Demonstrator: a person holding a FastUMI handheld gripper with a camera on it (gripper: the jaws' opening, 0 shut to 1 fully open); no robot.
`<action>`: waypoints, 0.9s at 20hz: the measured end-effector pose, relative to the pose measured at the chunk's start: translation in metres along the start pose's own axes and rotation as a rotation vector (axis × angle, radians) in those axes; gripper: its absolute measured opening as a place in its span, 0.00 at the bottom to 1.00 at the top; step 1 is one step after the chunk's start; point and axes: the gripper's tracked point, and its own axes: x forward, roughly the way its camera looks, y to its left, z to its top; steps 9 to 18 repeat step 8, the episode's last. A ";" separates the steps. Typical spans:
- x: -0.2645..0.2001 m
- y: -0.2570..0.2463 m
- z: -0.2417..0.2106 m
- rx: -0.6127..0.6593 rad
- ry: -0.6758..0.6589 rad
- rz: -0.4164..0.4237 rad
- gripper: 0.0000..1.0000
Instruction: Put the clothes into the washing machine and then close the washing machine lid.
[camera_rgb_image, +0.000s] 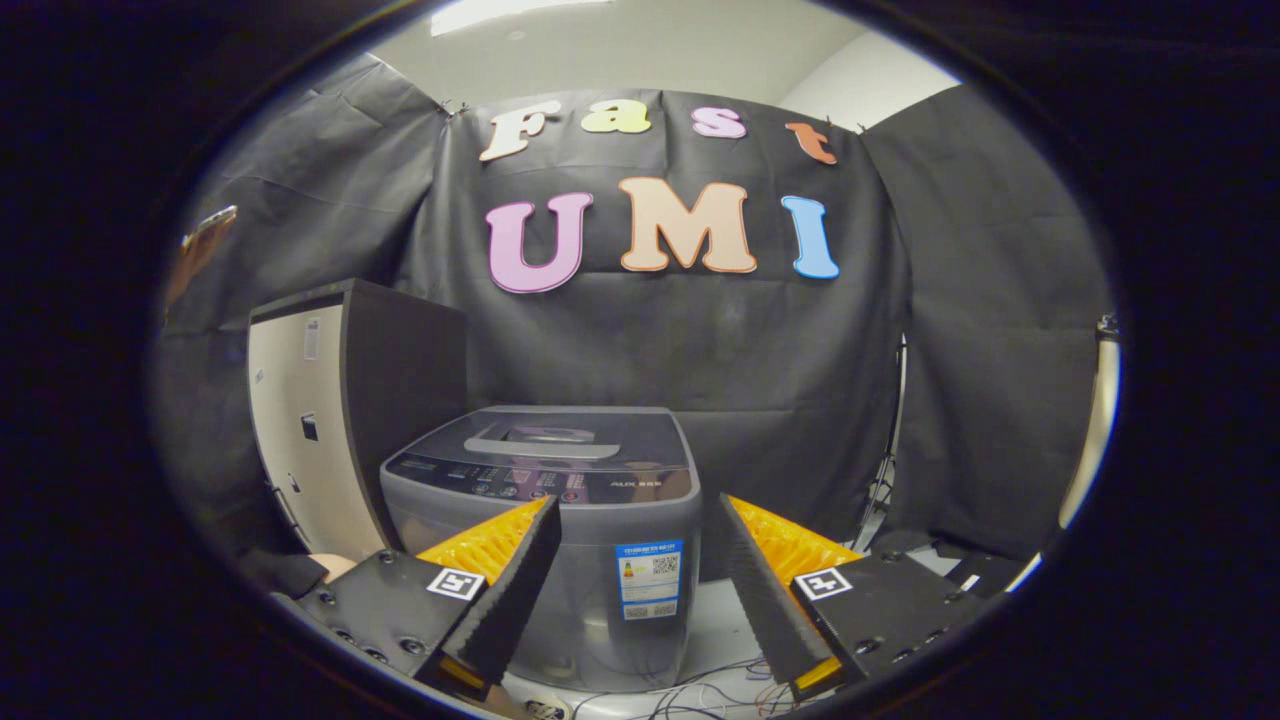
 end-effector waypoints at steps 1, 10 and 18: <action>0.000 0.000 0.000 0.000 0.001 0.000 0.97; -0.001 0.000 0.000 0.000 0.000 0.000 0.97; -0.001 0.000 0.000 0.000 0.000 0.000 0.97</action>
